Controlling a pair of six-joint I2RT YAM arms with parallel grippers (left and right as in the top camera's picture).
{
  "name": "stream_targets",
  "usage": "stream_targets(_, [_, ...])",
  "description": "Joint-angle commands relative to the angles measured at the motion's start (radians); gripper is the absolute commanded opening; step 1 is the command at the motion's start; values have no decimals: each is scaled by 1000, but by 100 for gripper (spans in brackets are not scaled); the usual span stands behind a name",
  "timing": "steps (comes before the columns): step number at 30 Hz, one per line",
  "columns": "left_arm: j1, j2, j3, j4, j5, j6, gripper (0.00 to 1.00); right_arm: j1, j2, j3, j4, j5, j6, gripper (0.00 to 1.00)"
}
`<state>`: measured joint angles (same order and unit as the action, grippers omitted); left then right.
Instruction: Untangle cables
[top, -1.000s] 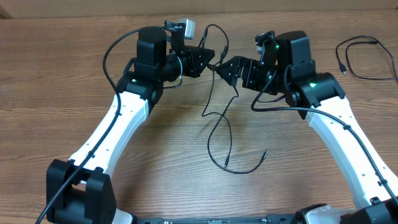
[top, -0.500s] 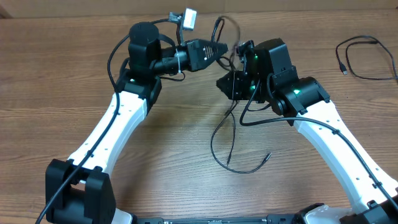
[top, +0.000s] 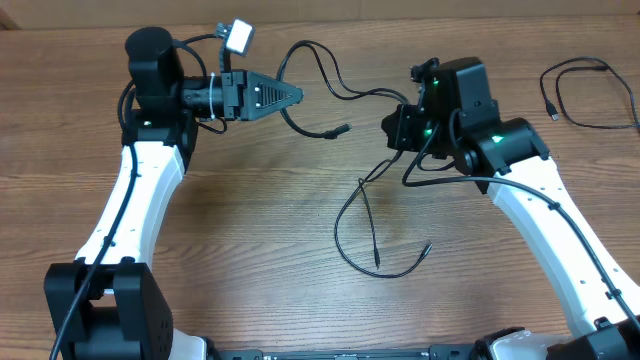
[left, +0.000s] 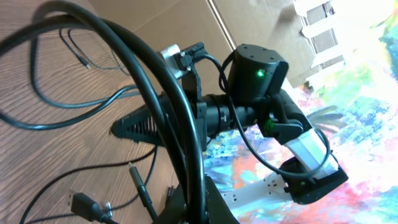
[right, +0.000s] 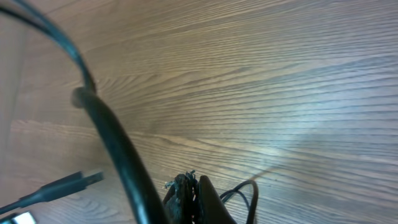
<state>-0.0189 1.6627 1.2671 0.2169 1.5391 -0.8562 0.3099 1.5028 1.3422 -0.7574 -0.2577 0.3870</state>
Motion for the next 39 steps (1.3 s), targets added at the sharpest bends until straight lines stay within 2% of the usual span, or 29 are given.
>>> stream_targets(1, [5, -10, 13, 3, 43, 20, 4, -26, -6, 5, -2, 11, -3, 4])
stream_targets(5, [5, -10, 13, 0, 43, 84, 4, -40, -6, 5, -2, 11, -2, 4])
stream_targets(9, [6, -8, 13, -13, 39, 197, 4, -44, -6, 5, -4, 29, -2, 4])
stream_targets(11, [6, -8, 12, -82, -40, 212, 4, -44, -6, 5, -9, 29, 2, 4])
stream_targets(13, [5, -8, 12, -182, -169, 249, 4, -44, -6, 5, -12, 29, 2, 4])
stream_targets(16, [-2, -8, 12, -500, -641, 259, 4, -44, -6, 5, -16, 29, 5, 4])
stream_targets(18, [-12, -8, 12, -629, -861, 259, 4, -44, -6, 5, -17, 29, 5, 4])
stream_targets(19, [-23, -8, 12, -726, -1017, 274, 4, -44, -6, 5, -16, 29, 5, 4])
stream_targets(23, [-62, -8, 12, -894, -1275, 457, 4, -44, -6, 5, -4, 29, 5, 4])
stream_targets(25, [-74, -8, 12, -962, -1447, 475, 4, -44, -6, 5, 2, 29, 5, 4])
stream_targets(30, [-75, -8, 12, -1084, -1678, 476, 4, -44, -6, 5, 1, 29, 5, 4])
stream_targets(31, [-75, -8, 12, -1092, -1698, 475, 7, -44, -6, 5, 0, 29, 5, 4])
stream_targets(32, [-75, -8, 12, -1100, -1708, 476, 16, -44, -6, 5, 0, 29, 5, 4])
stream_targets(33, [-75, -8, 12, -1103, -1707, 476, 44, -44, -6, 5, 1, 29, 5, 4])
stream_targets(34, [-75, -8, 12, -1106, -1706, 476, 78, -44, -6, 5, 1, 29, 5, 4])
stream_targets(35, [-75, -8, 12, -1107, -1706, 476, 98, -44, -6, 5, 1, 29, 5, 4])
stream_targets(39, [-75, -8, 12, -1108, -1703, 476, 100, -44, -6, 5, 1, 29, 5, 4])
